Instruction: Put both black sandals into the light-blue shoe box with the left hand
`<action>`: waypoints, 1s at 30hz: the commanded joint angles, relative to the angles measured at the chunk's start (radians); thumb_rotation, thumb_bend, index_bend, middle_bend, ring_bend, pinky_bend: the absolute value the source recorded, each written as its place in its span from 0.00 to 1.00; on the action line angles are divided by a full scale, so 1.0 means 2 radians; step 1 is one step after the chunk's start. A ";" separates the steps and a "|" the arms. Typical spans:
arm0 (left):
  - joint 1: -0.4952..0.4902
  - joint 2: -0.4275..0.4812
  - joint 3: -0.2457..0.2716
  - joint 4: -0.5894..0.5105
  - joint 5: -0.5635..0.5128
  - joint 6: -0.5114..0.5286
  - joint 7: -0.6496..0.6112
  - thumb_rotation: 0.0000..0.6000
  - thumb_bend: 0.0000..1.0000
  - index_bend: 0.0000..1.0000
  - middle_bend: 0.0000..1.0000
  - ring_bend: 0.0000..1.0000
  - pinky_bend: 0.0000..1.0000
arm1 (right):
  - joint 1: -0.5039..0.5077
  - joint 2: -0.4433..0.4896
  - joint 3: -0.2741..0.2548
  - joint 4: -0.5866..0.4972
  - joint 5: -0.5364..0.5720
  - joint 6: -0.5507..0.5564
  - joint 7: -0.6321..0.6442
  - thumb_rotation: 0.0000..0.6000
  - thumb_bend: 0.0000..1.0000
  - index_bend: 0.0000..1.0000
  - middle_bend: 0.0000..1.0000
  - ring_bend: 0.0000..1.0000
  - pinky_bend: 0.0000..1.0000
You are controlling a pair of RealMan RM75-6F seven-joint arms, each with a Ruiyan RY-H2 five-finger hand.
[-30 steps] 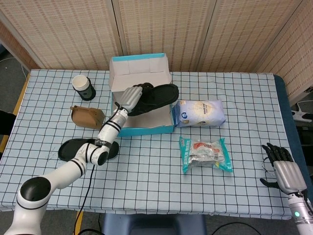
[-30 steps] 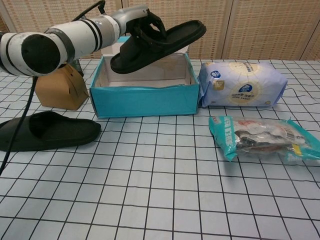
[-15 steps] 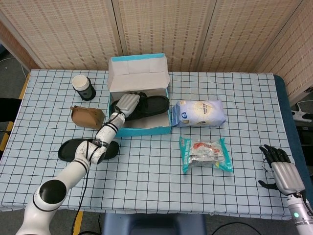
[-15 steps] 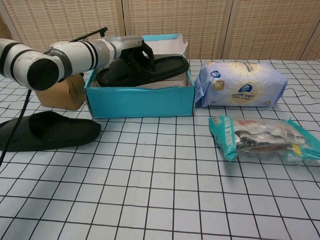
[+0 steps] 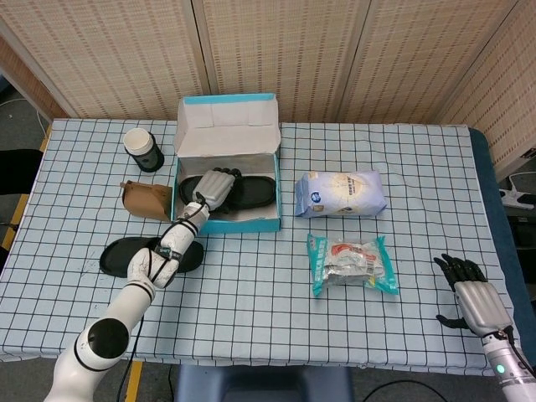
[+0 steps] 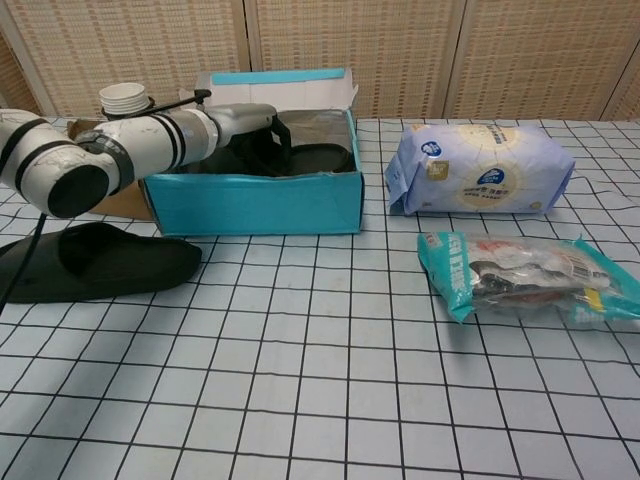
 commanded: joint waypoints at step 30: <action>0.007 0.025 -0.002 -0.034 0.003 0.055 -0.078 1.00 0.30 0.00 0.00 0.00 0.04 | -0.017 0.014 -0.010 -0.018 -0.043 0.051 0.016 1.00 0.06 0.00 0.00 0.00 0.00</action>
